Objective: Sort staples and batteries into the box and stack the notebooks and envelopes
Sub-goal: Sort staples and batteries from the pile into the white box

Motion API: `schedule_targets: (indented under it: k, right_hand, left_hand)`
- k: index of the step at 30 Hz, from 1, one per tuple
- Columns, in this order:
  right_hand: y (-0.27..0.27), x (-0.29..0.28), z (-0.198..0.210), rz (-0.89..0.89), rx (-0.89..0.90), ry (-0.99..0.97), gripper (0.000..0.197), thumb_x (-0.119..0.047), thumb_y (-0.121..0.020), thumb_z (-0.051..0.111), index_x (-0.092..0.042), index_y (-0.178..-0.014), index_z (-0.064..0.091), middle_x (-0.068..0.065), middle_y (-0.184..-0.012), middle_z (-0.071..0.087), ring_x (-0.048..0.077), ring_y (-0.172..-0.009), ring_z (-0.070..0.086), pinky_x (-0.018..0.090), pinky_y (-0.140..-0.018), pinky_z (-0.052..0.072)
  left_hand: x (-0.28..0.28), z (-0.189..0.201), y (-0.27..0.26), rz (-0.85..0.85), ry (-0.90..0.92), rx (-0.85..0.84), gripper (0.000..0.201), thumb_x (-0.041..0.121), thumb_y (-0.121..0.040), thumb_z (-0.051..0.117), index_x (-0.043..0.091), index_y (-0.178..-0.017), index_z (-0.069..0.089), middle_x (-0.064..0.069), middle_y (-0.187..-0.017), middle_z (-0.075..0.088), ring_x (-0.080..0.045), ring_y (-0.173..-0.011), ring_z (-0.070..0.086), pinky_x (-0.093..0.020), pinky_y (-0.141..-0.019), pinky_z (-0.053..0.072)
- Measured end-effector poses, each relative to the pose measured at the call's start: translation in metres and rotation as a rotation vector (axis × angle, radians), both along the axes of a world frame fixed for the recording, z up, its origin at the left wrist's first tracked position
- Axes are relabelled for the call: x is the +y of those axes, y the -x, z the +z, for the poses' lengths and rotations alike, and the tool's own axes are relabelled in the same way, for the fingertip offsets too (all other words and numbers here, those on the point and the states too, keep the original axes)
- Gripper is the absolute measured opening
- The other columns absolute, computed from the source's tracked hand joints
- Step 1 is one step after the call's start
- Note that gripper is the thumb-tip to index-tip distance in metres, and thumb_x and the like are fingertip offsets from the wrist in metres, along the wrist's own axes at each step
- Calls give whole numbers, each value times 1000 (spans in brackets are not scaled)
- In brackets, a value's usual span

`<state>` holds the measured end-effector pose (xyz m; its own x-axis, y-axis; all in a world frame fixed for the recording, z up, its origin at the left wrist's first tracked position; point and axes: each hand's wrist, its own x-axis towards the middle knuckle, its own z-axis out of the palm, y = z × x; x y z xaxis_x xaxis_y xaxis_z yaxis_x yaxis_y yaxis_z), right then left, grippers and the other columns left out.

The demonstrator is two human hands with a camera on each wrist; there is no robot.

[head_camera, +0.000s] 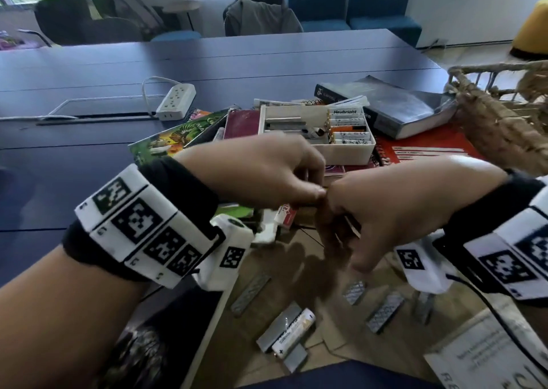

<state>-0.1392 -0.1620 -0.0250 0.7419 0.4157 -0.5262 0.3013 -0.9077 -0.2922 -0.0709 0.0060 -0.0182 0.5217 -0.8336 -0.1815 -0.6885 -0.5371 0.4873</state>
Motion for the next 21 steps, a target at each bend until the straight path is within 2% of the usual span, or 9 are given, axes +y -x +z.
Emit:
schedule_targets:
  k: [2, 4, 6, 8, 10, 13, 16, 18, 21]
  right_hand:
    - [1, 3, -2, 2, 36, 27, 27, -40, -70, 89, -33, -90, 72, -17, -77, 70, -2, -66, 62, 15, -53, 42]
    - [3, 6, -2, 14, 70, 44, 27, -38, -71, 89, -31, -88, 70, -10, -80, 72, 2, -67, 63, 15, -51, 41]
    - [4, 11, -4, 32, 94, 54, 27, -34, -72, 90, -29, -86, 68, -6, -82, 70, 4, -67, 61, 14, -50, 42]
    - [5, 15, -6, 44, 81, 82, 29, -31, -74, 89, -26, -94, 69, -7, -83, 66, 4, -68, 57, 11, -48, 42]
    - [6, 16, -9, 51, 65, 103, 35, -29, -77, 87, -22, -106, 70, -7, -90, 66, 5, -73, 57, 12, -53, 45]
    - [6, 14, -12, 57, 38, 68, 30, -23, -81, 84, -22, -107, 69, -4, -99, 69, 10, -86, 63, 21, -67, 51]
    - [5, 10, -12, 42, 22, 39, 31, -25, -82, 83, -26, -109, 68, -7, -102, 68, 9, -89, 63, 26, -76, 55]
    - [4, 8, -12, 50, 6, 24, 29, -30, -82, 84, -24, -107, 71, -7, -101, 68, 9, -89, 63, 28, -76, 55]
    - [3, 6, -12, 60, -37, 7, 23, -33, -82, 83, -23, -99, 71, -7, -90, 68, 8, -81, 62, 26, -67, 52]
  left_hand:
    - [1, -4, 8, -42, -131, -19, 8, 27, -96, 65, 24, -92, 70, 3, -80, 71, -5, -62, 62, -24, -58, 50]
    - [1, -6, 16, -92, -263, -39, 6, 26, -93, 67, 23, -97, 69, 3, -83, 69, -2, -63, 61, -22, -59, 51]
    - [1, -7, 21, -143, -400, -51, 14, 29, -89, 70, 20, -100, 69, 2, -88, 69, -9, -75, 64, -36, -72, 58]
    - [0, -8, 25, -177, -508, -82, 22, 32, -87, 74, 20, -104, 67, 3, -89, 67, -15, -80, 63, -39, -76, 58]
    - [-1, -8, 28, -181, -576, -89, 24, 34, -85, 76, 21, -102, 65, 4, -87, 65, -13, -78, 62, -37, -73, 58]
    - [-5, -10, 30, -213, -660, -80, 21, 39, -85, 78, 23, -88, 65, 6, -79, 62, -9, -69, 57, -29, -63, 52]
    - [-9, -14, 30, -238, -689, -32, 24, 39, -85, 79, 20, -93, 67, 6, -80, 63, -8, -68, 56, -26, -60, 48]
    - [-9, -15, 29, -248, -676, 5, 25, 35, -85, 80, 17, -99, 68, 6, -81, 64, -9, -70, 57, -27, -63, 50]
    - [-9, -16, 27, -256, -631, 59, 24, 29, -84, 81, 29, -84, 58, 10, -74, 59, -5, -65, 54, -26, -62, 49]
